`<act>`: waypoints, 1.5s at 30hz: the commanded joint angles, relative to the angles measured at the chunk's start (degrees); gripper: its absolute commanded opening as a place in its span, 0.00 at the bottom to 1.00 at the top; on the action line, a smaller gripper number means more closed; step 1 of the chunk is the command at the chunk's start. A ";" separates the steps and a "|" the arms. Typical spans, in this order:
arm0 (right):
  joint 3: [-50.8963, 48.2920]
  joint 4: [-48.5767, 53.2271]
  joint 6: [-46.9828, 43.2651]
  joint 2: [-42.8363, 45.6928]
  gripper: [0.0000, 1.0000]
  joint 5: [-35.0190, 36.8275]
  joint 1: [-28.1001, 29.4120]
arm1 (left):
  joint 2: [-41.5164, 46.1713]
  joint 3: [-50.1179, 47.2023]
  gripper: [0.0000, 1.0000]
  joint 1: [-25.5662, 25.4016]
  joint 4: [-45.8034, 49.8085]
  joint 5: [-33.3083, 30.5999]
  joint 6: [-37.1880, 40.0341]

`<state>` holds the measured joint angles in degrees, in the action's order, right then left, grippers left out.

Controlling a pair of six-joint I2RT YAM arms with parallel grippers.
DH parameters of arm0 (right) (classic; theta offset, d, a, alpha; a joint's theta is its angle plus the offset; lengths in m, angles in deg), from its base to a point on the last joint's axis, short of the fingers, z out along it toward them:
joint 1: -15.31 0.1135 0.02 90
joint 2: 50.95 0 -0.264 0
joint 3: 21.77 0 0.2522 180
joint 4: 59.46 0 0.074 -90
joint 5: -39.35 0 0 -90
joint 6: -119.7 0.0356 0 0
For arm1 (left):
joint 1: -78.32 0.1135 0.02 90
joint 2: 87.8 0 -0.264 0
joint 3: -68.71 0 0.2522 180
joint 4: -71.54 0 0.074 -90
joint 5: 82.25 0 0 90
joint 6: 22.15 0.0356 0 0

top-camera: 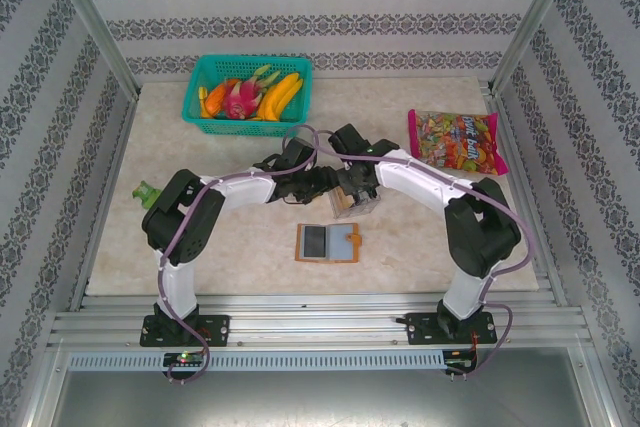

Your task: Put the credit cards into the card holder

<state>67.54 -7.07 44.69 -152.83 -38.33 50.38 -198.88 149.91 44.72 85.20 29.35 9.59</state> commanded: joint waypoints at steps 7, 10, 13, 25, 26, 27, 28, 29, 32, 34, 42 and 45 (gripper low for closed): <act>2.46 2.05 -1.05 -4.10 0.41 8.86 2.22 | -2.63 -2.64 0.59 0.73 -4.30 1.84 -2.83; 2.37 2.12 -0.56 -5.04 0.42 10.33 2.24 | -3.08 -2.83 0.58 0.73 -4.22 1.78 -2.93; 2.30 2.34 -0.24 -5.82 0.42 12.24 2.35 | -2.93 -3.18 0.57 0.73 -3.99 1.53 -2.91; 1.37 1.73 0.73 -5.09 0.40 13.24 2.43 | -2.16 -4.15 0.54 0.73 -3.69 0.57 -2.92; 1.15 1.58 0.75 -4.38 0.39 13.91 2.42 | -2.07 -4.15 0.54 0.73 -3.48 0.46 -2.76; 0.97 1.42 0.68 -3.77 0.38 14.32 2.43 | -1.96 -4.10 0.54 0.73 -3.44 0.37 -2.69; 0.83 1.24 0.48 -3.17 0.37 14.45 2.39 | -1.89 -4.20 0.54 0.71 -3.36 0.35 -2.71; 0.79 1.18 0.40 -2.64 0.36 14.62 2.44 | -1.84 -4.22 0.54 0.73 -3.38 0.35 -2.65; 0.74 1.36 0.31 -1.85 0.31 14.43 2.45 | -1.54 -4.31 0.54 0.73 -3.07 0.16 -2.42; 0.65 1.60 0.38 -1.65 0.29 14.64 2.39 | -1.41 -4.45 0.54 0.73 -3.15 0.03 -2.45; 0.39 1.39 0.30 -1.74 0.21 12.94 2.33 | -1.14 -4.59 0.54 0.73 -3.00 0.04 -2.31; 0.30 1.36 0.65 -1.82 0.13 11.77 2.39 | -1.07 -4.50 0.54 0.73 -2.89 0.12 -2.13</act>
<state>69.02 -7.33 44.88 -155.89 -27.76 52.72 -200.59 146.96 44.96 78.62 31.32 7.14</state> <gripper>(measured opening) 0.138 0.539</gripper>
